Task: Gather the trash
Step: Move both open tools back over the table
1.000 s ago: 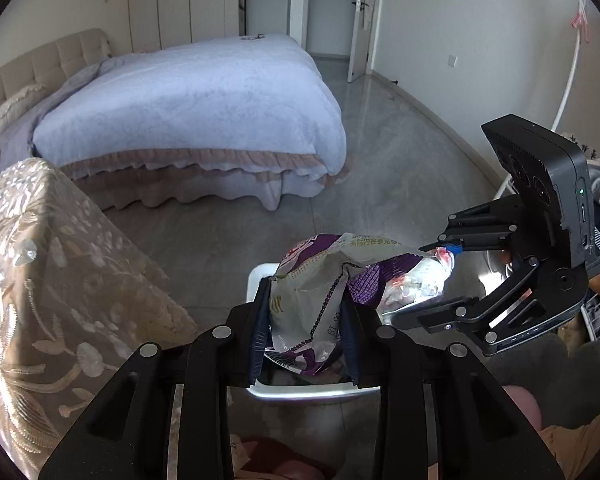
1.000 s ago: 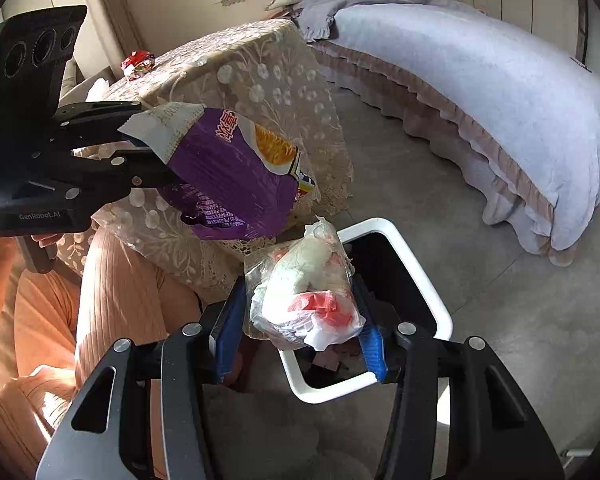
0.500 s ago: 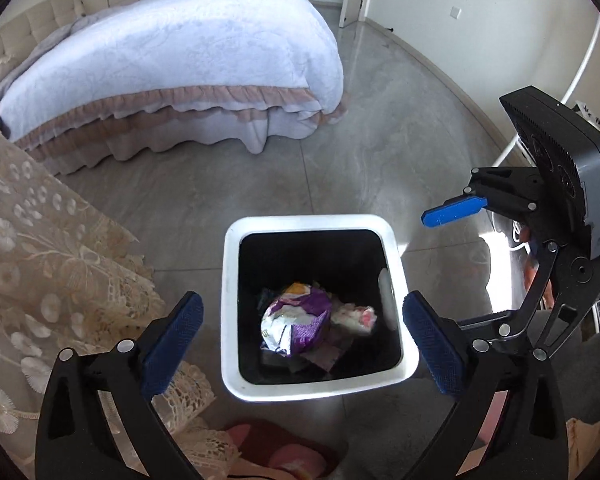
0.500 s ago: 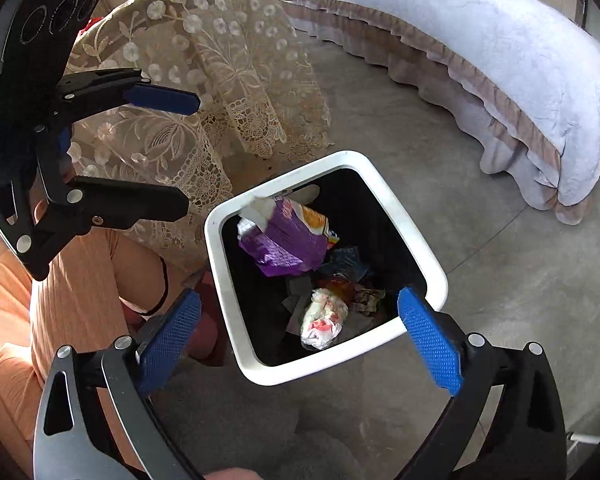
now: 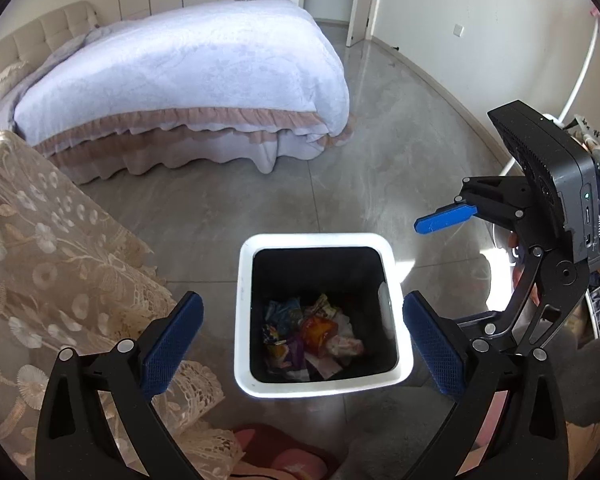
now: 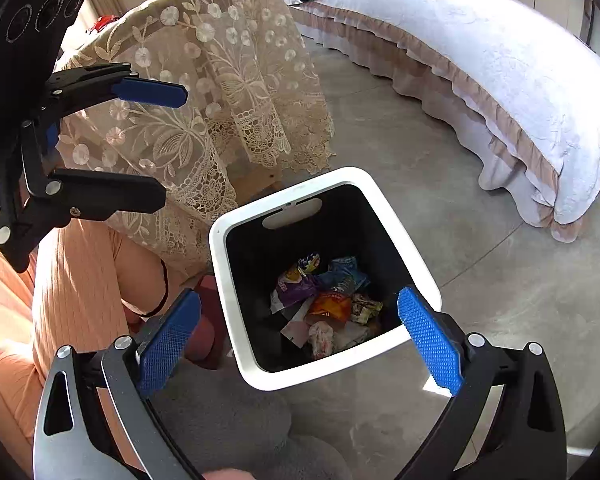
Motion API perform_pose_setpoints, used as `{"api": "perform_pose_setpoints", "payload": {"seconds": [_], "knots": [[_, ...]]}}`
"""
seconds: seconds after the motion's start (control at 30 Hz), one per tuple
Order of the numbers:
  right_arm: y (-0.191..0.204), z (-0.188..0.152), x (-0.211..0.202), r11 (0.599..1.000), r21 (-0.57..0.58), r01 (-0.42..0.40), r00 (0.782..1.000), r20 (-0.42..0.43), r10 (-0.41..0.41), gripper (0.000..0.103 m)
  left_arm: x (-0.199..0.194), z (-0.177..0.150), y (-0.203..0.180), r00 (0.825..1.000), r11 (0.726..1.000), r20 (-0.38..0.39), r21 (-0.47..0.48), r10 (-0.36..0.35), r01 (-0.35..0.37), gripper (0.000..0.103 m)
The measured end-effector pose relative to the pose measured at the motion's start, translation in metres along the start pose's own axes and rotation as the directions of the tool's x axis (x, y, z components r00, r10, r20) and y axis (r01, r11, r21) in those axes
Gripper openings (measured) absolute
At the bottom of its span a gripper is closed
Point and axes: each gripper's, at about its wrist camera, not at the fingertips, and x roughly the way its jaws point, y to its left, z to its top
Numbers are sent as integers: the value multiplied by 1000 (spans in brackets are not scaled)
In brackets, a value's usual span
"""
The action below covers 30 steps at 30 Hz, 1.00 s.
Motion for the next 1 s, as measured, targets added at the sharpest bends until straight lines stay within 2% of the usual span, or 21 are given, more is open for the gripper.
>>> {"api": "perform_pose_setpoints", "payload": {"seconds": [0.1, 0.33, 0.47, 0.63, 1.0], "knots": [[8, 6, -10, 1000, -13, 6, 999, 34, -6, 98, -19, -1, 1, 999, 1000, 50, -21, 9, -8, 98], [35, 29, -38, 998, -46, -33, 991, 129, 39, 98, -70, -9, 1, 986, 998, 156, -42, 60, -54, 98], [55, 47, -50, 995, -80, -65, 982, 175, 78, 98, -100, -16, 3, 973, 995, 209, -50, 95, -87, 98], [88, 70, -58, 987, -151, -46, 972, 222, 79, 98, -135, -29, 16, 954, 987, 259, -85, 153, -135, 98], [159, 119, -61, 951, -297, -89, 951, 258, 169, 98, -187, -62, 53, 913, 961, 318, -184, 255, -205, 98]]}}
